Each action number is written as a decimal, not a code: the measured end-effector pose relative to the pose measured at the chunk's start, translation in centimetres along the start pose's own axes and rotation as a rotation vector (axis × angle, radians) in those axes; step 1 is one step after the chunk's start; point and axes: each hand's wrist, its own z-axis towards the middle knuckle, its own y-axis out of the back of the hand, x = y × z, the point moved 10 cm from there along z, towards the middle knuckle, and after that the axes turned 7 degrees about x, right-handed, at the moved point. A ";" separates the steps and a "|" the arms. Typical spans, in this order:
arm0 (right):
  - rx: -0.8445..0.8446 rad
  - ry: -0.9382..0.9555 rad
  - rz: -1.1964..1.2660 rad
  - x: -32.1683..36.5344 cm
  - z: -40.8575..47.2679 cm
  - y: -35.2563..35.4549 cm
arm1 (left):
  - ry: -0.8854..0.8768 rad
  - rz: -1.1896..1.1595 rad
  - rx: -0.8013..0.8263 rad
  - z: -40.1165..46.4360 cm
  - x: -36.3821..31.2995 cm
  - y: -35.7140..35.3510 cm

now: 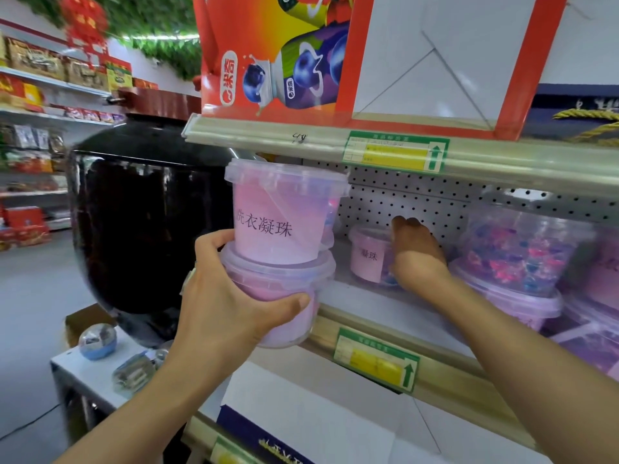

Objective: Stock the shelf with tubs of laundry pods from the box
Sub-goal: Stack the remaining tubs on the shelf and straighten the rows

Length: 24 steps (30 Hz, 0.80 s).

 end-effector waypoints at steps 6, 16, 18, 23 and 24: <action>0.028 0.009 0.064 -0.2 0.2 -0.3 | 0.014 -0.016 0.012 -0.1 -0.1 -0.3; -0.002 0.003 0.069 -0.2 0.5 -0.3 | 0.011 -0.027 0.029 -0.3 -0.7 -0.5; -0.002 0.001 0.076 -0.2 0.5 -0.3 | 0.009 -0.031 0.036 -0.3 -0.8 -0.6; 0.027 -0.001 0.127 -0.3 0.0 -0.3 | -0.002 -0.041 0.057 0.0 -1.3 -1.4; 0.024 0.002 0.157 -0.3 -0.3 -0.1 | -0.006 -0.034 0.063 0.1 -1.4 -1.8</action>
